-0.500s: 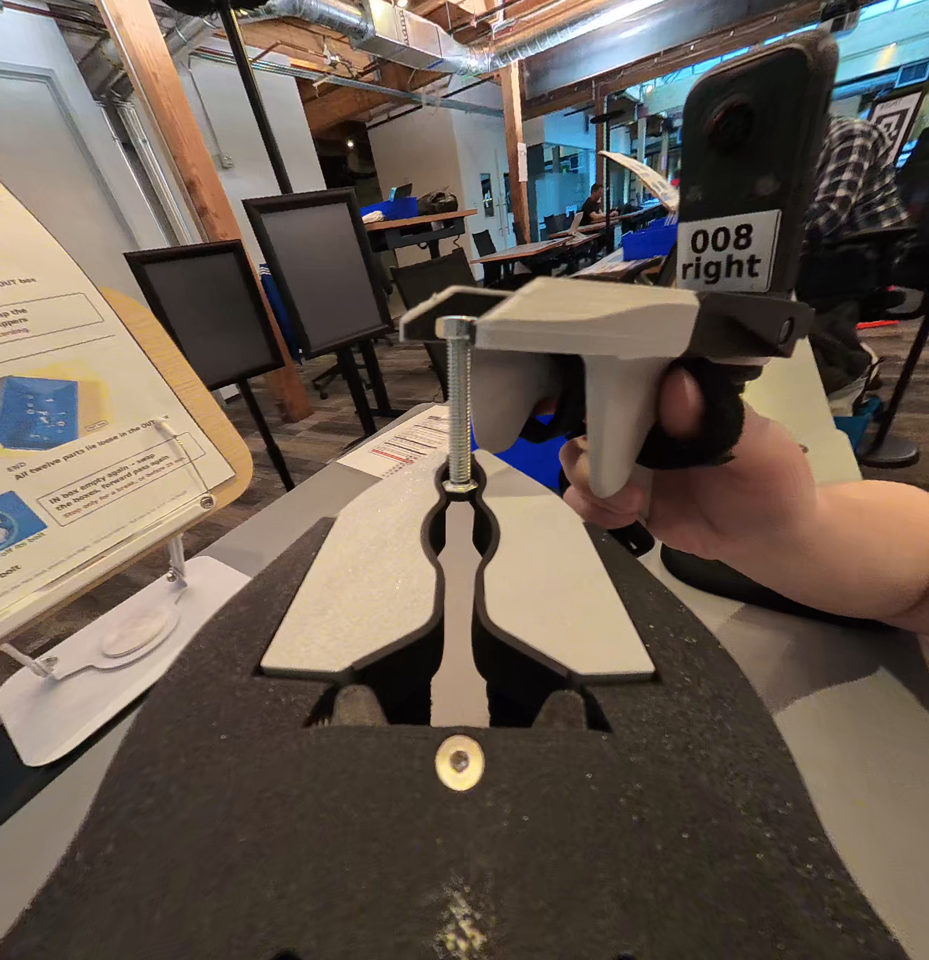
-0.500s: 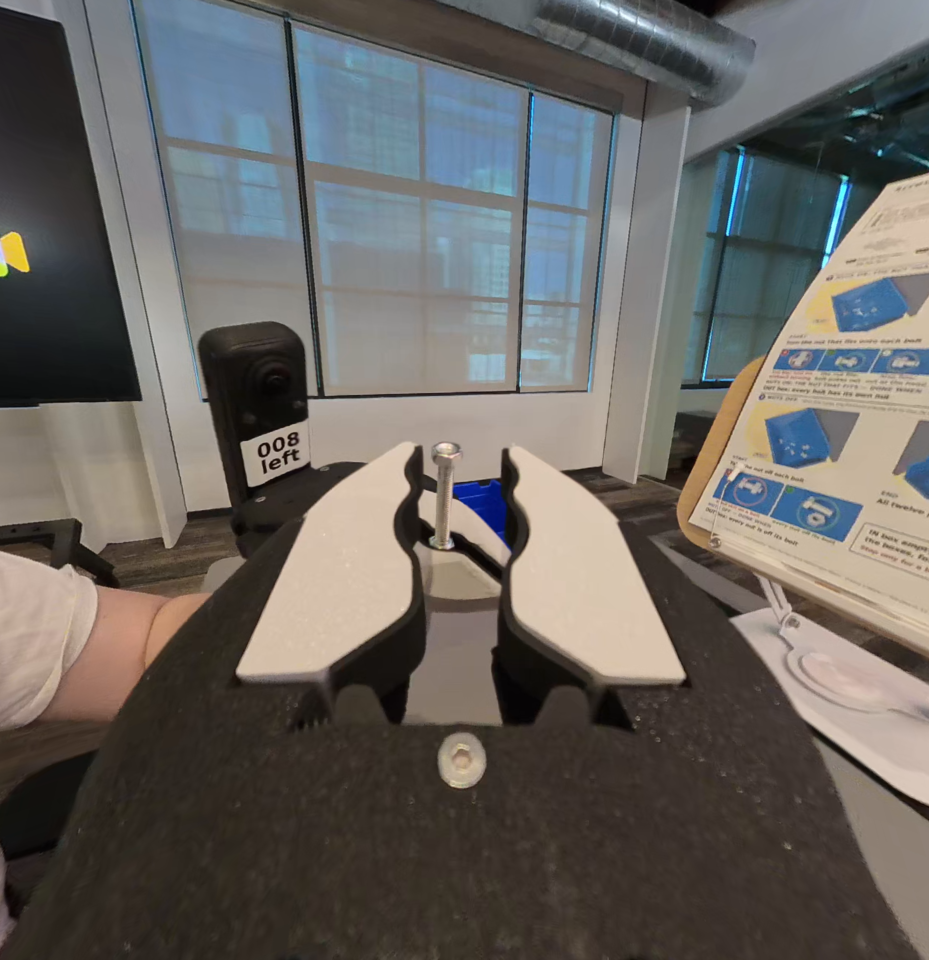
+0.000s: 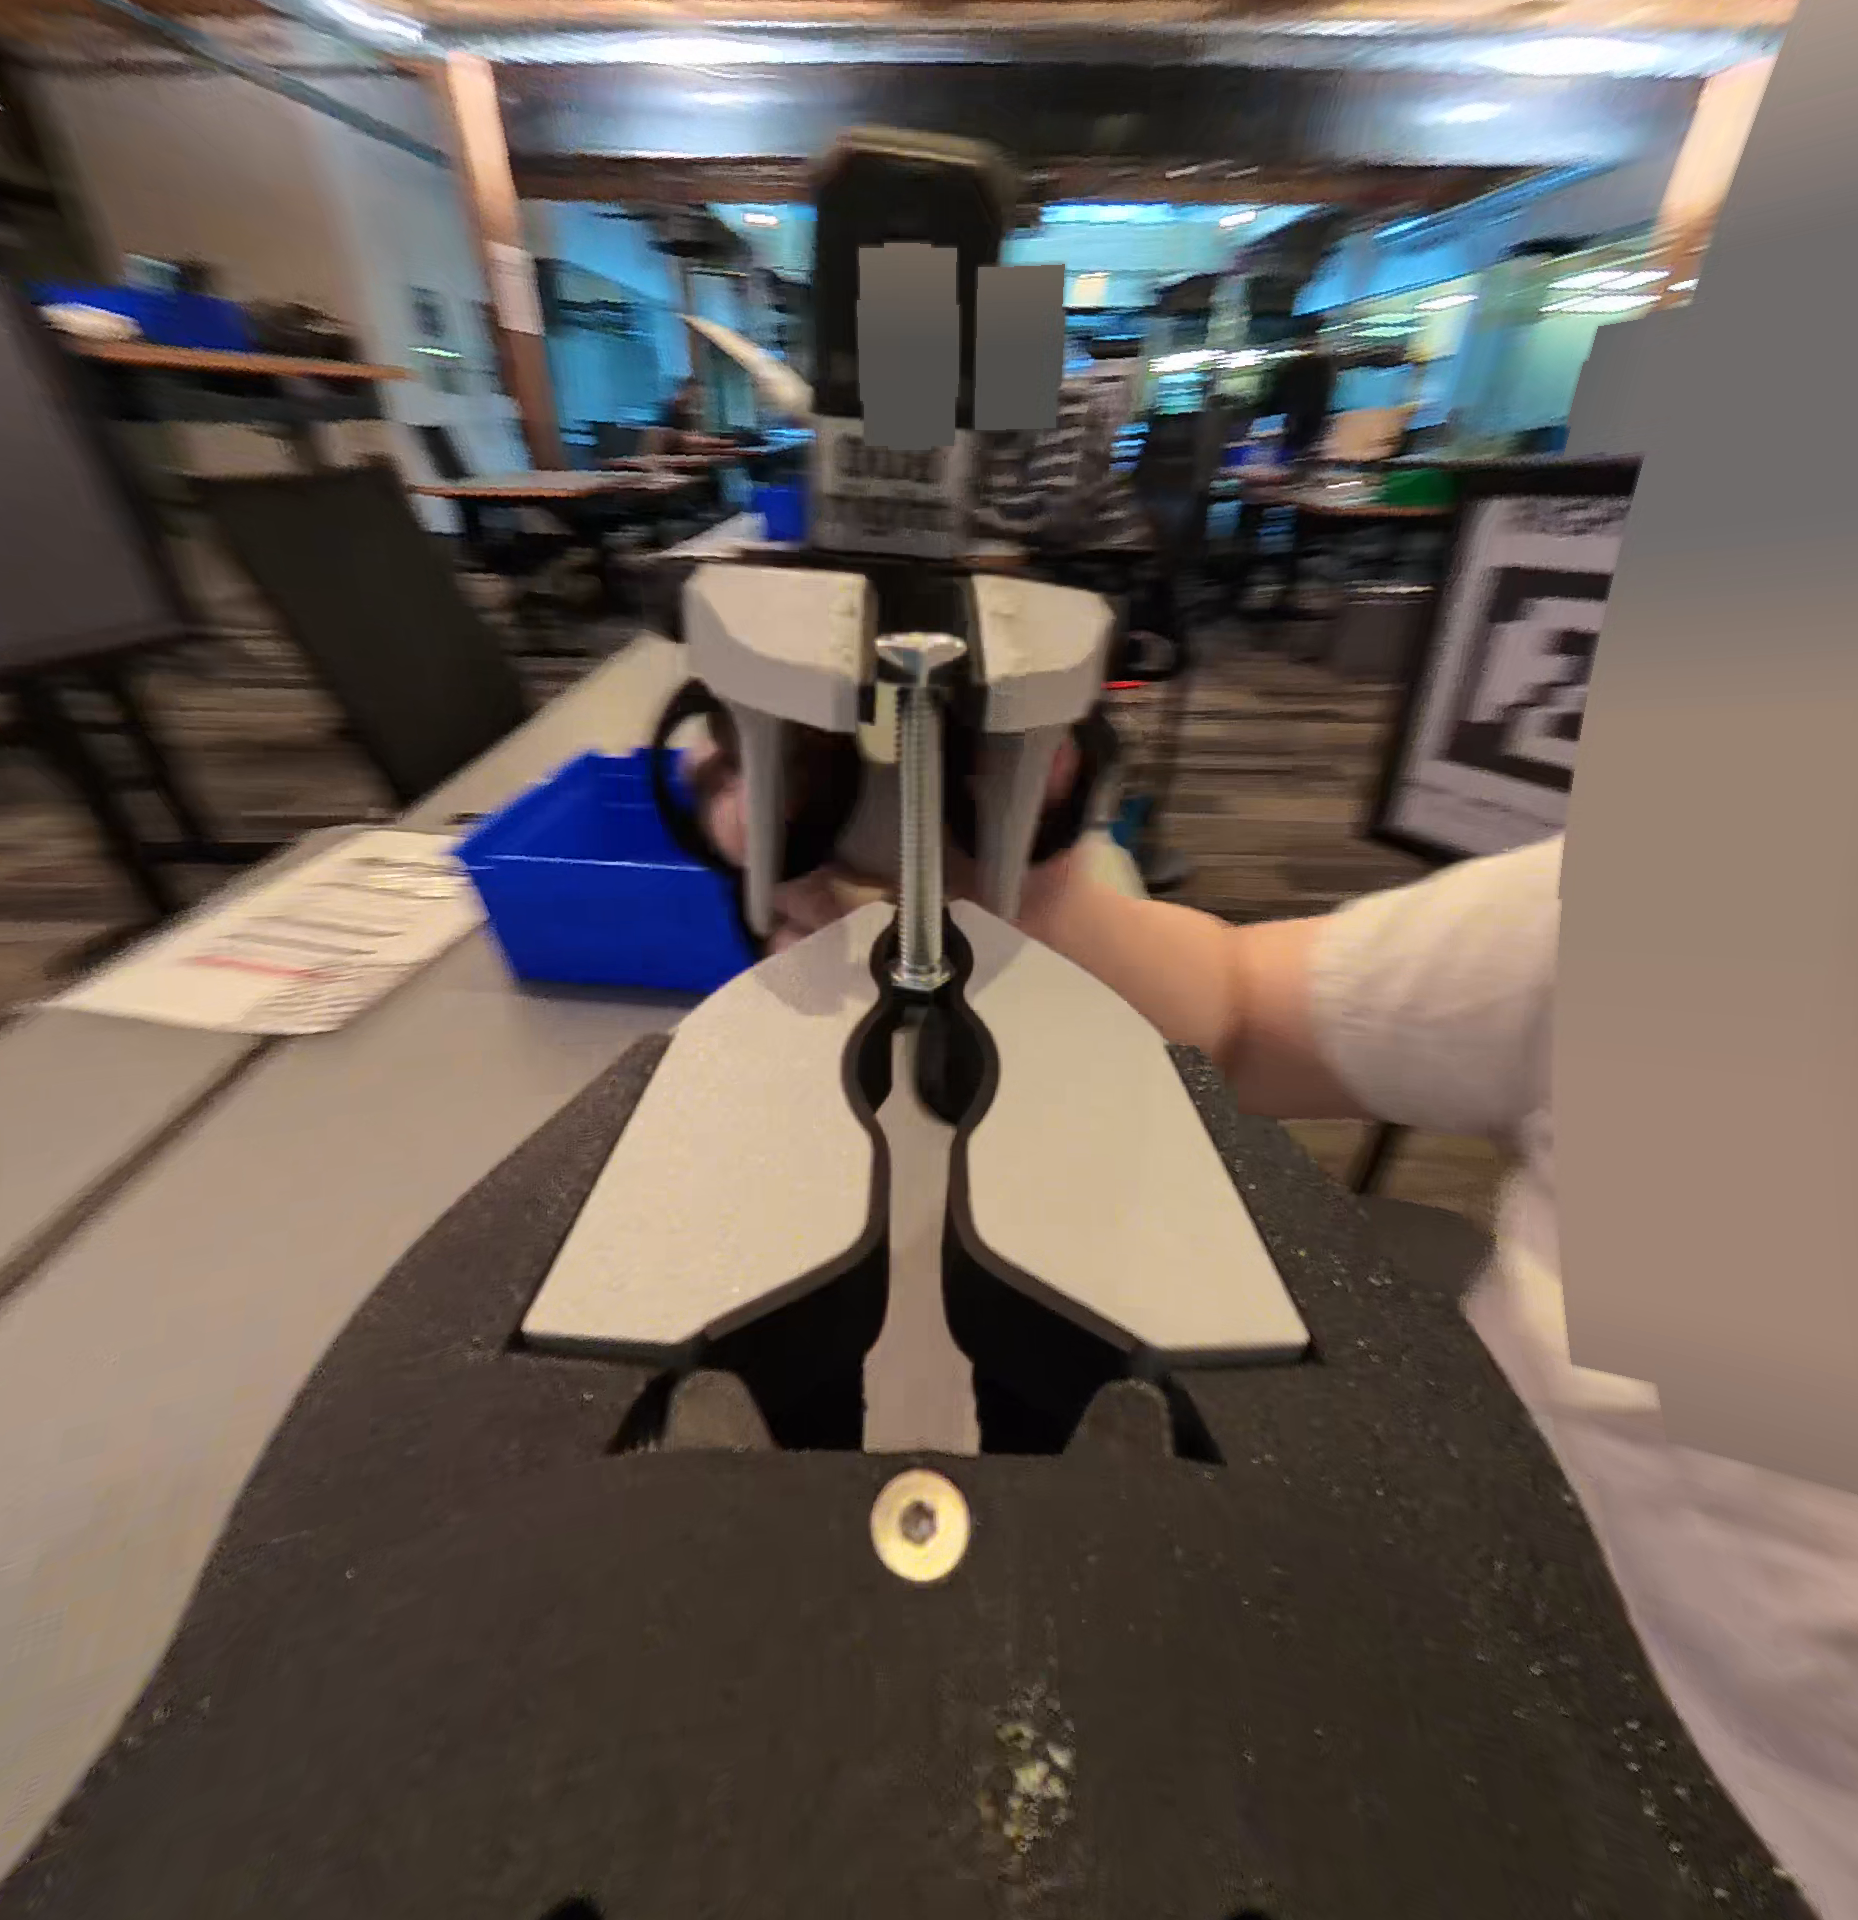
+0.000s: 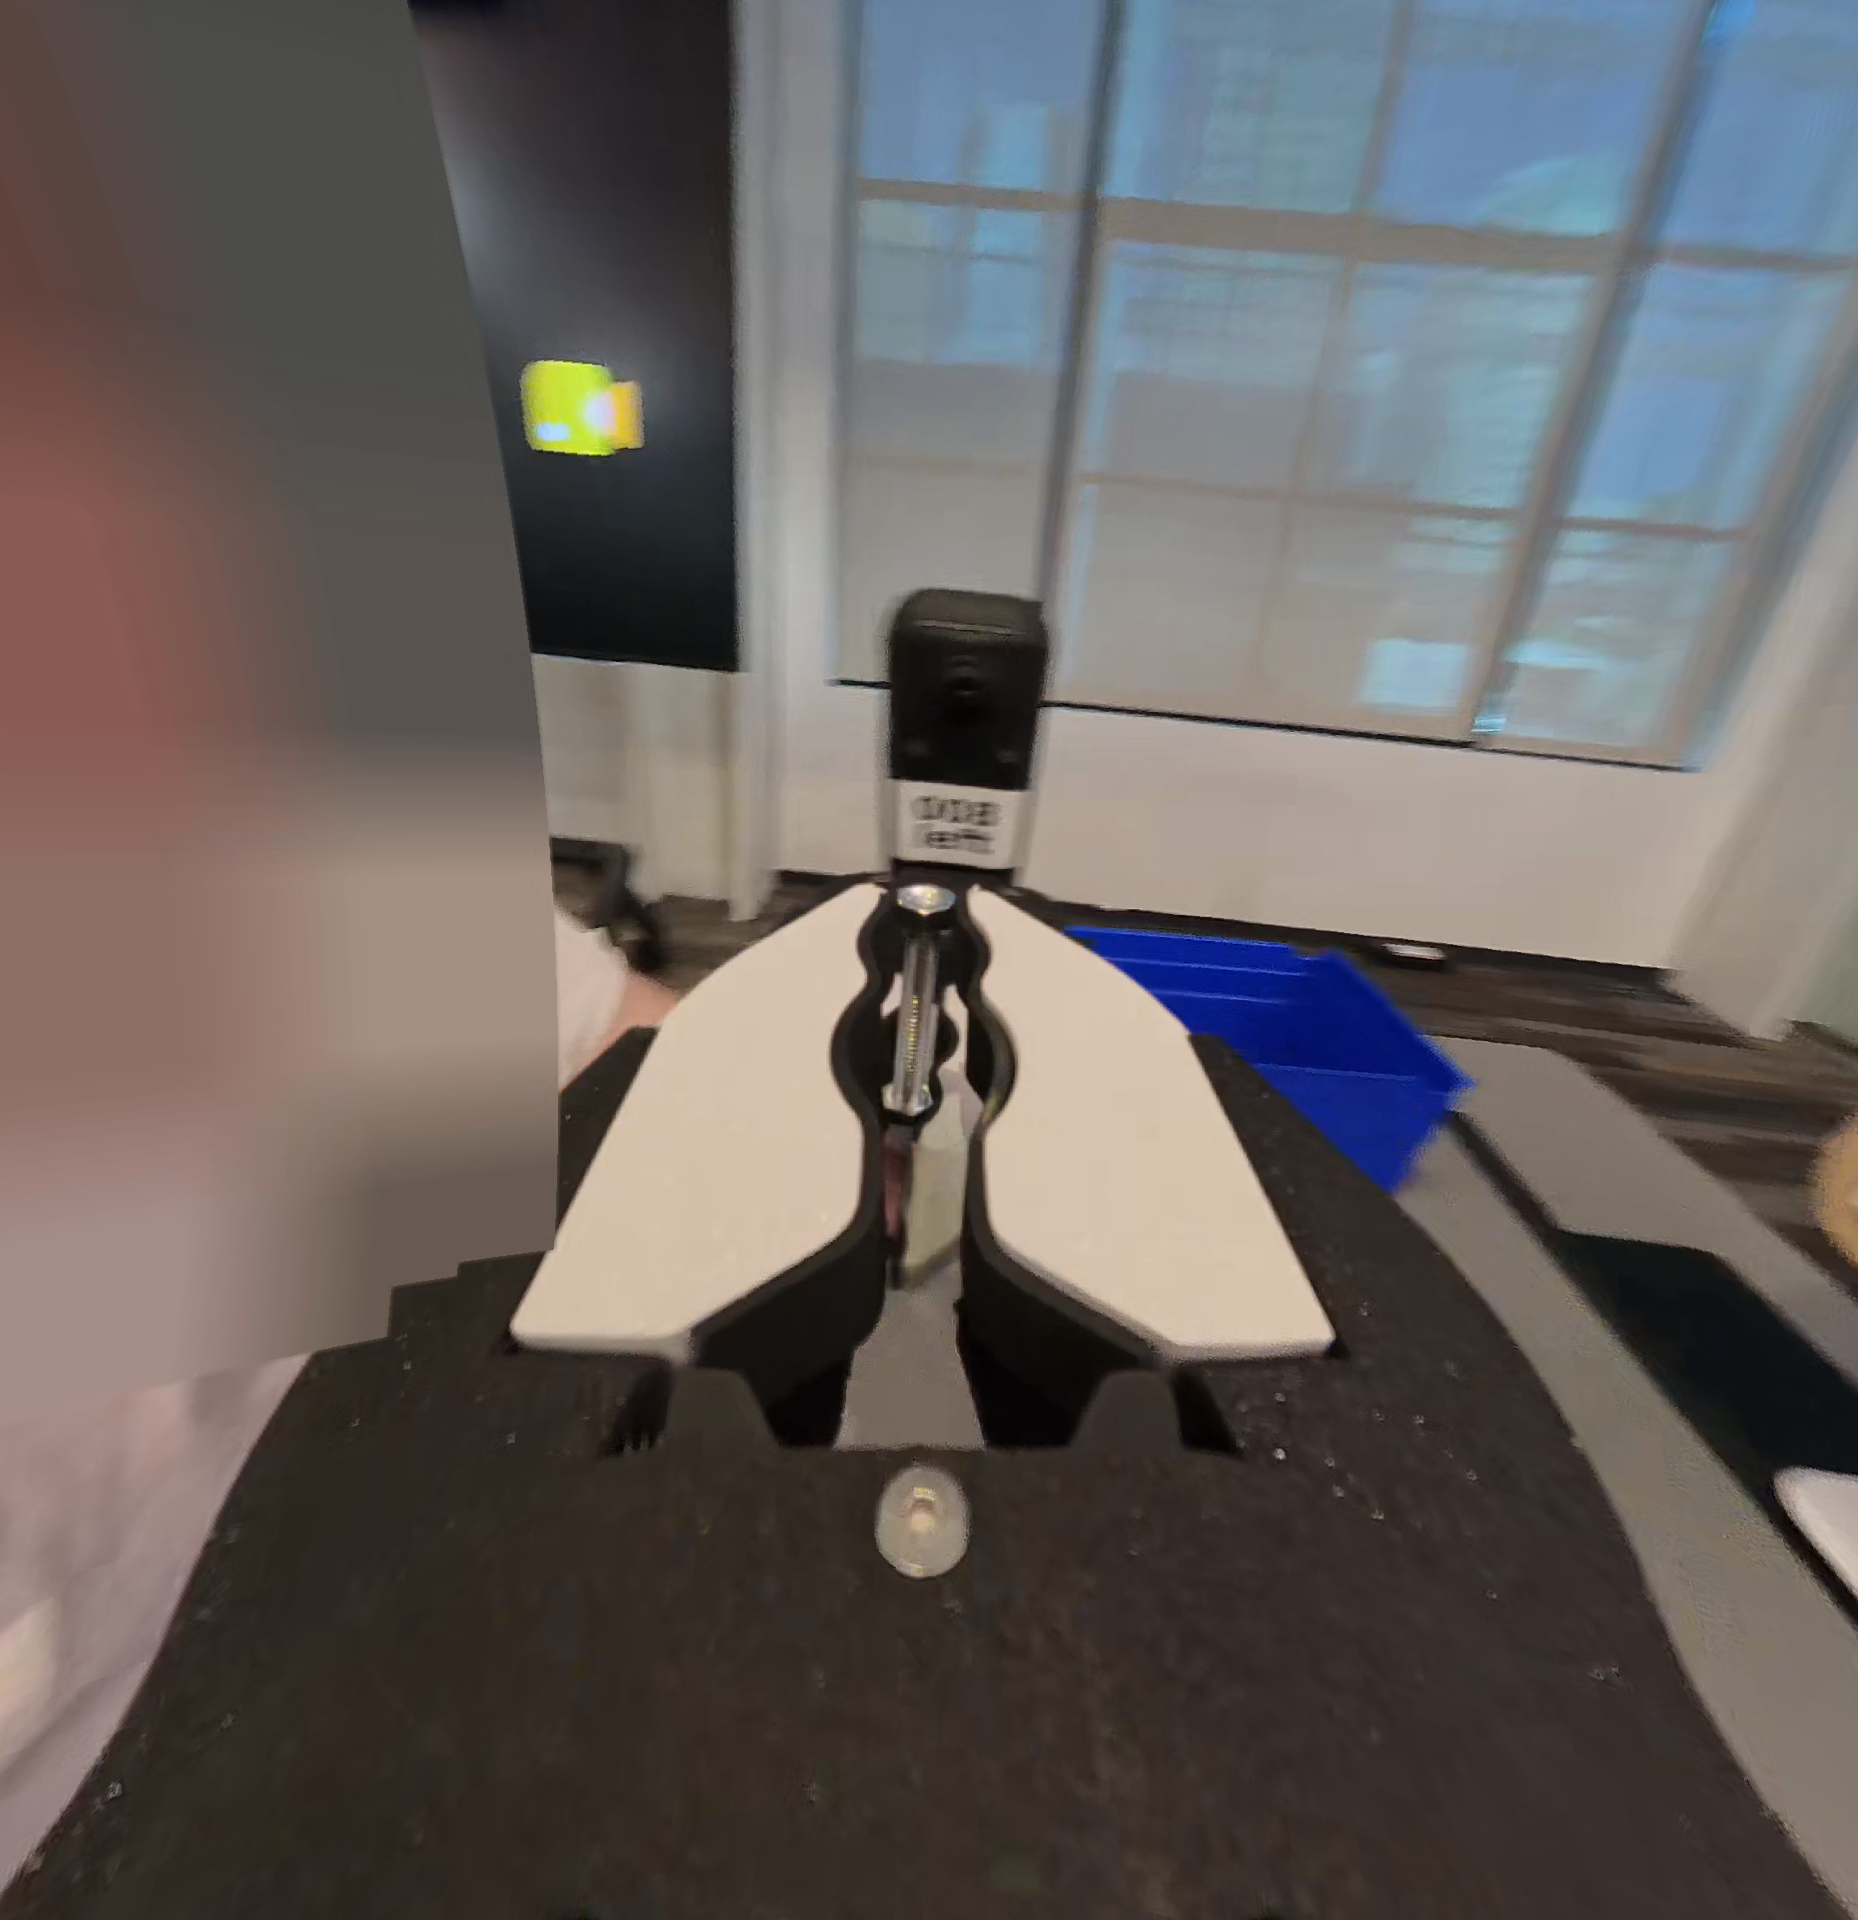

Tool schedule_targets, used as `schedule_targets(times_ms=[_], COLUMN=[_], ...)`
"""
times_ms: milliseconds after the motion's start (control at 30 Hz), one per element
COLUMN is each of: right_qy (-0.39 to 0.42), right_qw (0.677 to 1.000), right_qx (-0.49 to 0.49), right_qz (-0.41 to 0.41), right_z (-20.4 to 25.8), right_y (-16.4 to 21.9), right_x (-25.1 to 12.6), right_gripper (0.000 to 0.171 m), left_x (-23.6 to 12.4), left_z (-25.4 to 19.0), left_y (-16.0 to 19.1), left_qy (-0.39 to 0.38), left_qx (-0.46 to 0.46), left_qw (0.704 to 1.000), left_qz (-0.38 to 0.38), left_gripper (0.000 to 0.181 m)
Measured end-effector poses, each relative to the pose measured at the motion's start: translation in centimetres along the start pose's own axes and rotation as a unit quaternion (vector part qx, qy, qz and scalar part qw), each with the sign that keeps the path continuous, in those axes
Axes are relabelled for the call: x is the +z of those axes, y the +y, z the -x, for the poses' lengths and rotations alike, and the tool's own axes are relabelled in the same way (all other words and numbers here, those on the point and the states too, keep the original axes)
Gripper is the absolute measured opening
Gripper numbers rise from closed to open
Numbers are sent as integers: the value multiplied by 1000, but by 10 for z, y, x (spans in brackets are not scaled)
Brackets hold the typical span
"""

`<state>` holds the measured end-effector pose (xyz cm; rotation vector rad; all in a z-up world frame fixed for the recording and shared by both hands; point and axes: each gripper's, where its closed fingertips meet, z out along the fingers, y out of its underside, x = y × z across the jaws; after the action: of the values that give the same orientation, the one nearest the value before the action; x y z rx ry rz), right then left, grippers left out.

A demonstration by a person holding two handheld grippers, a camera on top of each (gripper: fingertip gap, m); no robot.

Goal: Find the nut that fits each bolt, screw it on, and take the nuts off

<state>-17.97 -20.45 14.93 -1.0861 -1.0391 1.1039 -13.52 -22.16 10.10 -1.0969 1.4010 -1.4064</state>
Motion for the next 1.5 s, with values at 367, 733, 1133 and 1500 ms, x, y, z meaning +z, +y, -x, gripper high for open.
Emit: schedule_targets(times_ms=[367, 733, 1133, 1500], right_qy=[-314, -222, 247, 230], right_qw=[946, 971, 968, 971], right_qx=[50, 52, -21, 28], right_qz=[-67, -66, -44, -49], right_z=[62, 40, -43, -42], right_y=[9, -2, -1, 6], right_x=[-25, -20, -8, -5], right_gripper=[10, 42, 34, 19], left_x=[-1, -2, -22, -24], left_z=[-87, -66, 60, 61], left_y=[7, -3, -3, -2], left_qy=[385, 318, -232, -288], left_qx=[-242, -207, 50, 106], left_qw=[890, 925, 971, 952], left_qz=[6, -29, -38, -14], left_gripper=[4, 3, 4, 4])
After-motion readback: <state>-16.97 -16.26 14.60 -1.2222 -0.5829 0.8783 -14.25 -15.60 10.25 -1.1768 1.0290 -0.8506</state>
